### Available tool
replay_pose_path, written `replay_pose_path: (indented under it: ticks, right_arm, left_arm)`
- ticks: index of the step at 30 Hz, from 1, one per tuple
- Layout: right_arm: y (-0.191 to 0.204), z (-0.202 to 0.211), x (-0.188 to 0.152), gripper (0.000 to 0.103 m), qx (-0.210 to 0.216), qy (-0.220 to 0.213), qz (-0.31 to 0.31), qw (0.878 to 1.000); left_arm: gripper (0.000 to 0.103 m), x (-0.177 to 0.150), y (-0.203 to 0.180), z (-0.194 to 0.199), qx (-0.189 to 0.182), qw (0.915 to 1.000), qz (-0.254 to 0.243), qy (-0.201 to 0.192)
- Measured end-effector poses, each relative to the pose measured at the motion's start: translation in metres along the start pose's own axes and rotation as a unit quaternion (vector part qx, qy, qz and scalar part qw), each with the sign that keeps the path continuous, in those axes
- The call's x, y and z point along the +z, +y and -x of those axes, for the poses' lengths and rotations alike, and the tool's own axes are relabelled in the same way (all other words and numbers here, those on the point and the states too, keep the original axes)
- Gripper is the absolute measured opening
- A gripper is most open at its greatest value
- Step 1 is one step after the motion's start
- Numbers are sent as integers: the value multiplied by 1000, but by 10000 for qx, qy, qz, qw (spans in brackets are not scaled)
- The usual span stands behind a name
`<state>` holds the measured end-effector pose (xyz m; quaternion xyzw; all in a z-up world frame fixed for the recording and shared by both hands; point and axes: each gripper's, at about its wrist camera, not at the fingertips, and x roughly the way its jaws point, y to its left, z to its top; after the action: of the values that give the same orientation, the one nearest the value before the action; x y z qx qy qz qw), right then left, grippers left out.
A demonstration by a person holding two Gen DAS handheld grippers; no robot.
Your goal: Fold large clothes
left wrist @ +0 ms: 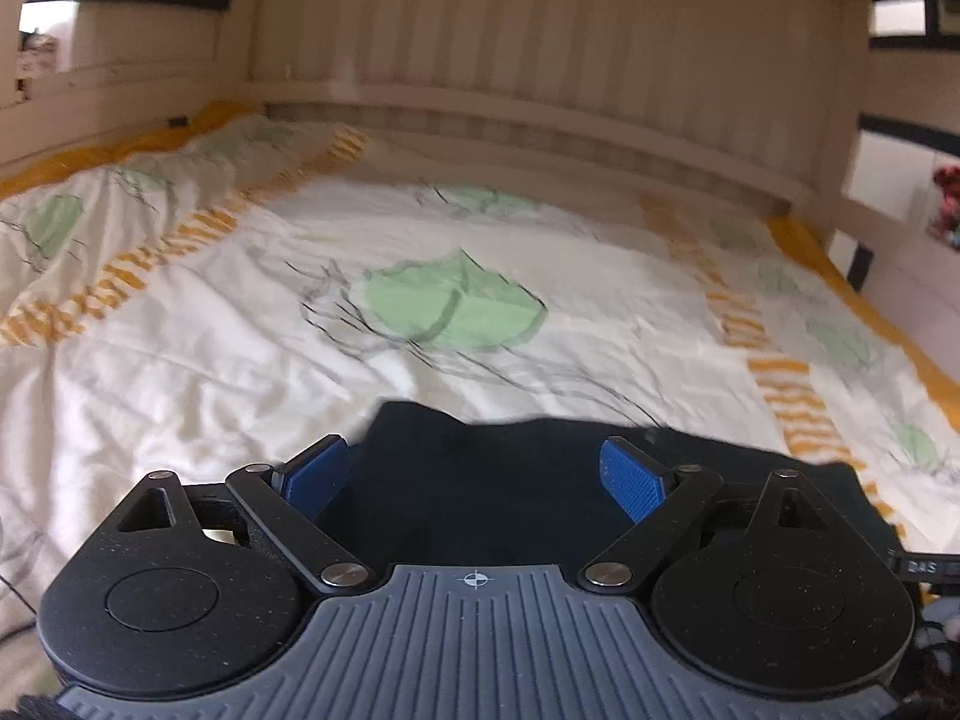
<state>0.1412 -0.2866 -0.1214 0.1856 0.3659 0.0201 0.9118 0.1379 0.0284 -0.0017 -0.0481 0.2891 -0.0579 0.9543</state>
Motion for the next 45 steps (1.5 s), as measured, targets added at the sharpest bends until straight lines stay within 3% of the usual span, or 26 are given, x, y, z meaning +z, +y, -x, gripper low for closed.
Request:
replay_pose_path:
  ticks: [7, 17, 28, 45]
  right_arm:
    - [0, 0, 0, 103, -1, 1, 1, 10000]
    - [-1, 0, 0, 103, -1, 5, -1, 10000]
    - [-1, -1, 1, 103, -10, 14, 10, 10000]
    - [0, 0, -1, 103, -28, 17, 8, 10000]
  left_arm:
    - [91, -14, -32, -23, -220, 9976, -162, 643]
    - [91, -39, -59, -60, -50, 9923, -423, 1161]
    - [95, -71, -68, -66, 133, 9940, -874, 650]
    - [95, -72, -65, -55, 154, 9947, -758, 684]
